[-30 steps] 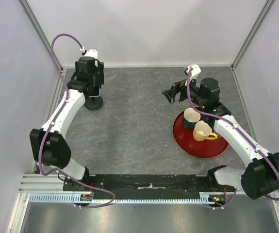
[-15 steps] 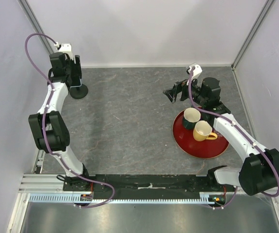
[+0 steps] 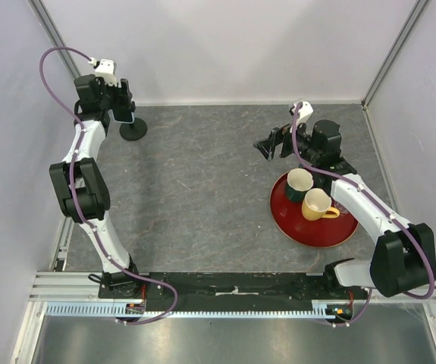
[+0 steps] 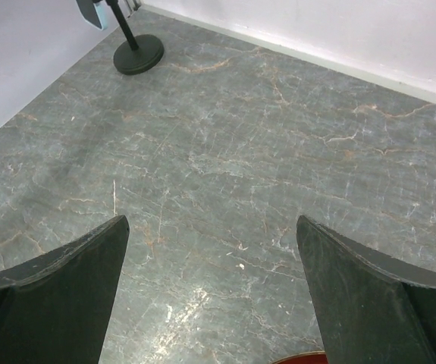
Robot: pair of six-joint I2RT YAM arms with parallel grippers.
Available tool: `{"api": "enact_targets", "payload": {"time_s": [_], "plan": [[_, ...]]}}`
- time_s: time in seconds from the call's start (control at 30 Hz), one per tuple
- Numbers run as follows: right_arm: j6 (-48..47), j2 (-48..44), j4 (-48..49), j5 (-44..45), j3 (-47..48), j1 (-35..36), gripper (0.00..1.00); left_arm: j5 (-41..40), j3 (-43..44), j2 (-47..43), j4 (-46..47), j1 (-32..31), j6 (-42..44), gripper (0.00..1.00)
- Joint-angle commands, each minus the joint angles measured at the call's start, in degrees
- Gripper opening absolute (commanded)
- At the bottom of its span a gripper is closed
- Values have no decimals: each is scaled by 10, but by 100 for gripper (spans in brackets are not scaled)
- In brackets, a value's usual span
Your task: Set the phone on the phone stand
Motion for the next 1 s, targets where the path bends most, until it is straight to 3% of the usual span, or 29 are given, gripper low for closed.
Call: {"api": "enact_targets", "payload": {"time_s": [0.0, 0.27, 0.97], "plan": [[10, 16, 28, -18, 7, -3, 98, 58, 53, 11, 111, -6, 34, 2], [10, 17, 27, -16, 8, -3, 98, 53, 54, 29, 105, -6, -2, 2], [5, 14, 23, -17, 7, -3, 98, 40, -45, 26, 141, -4, -100, 2]]}}
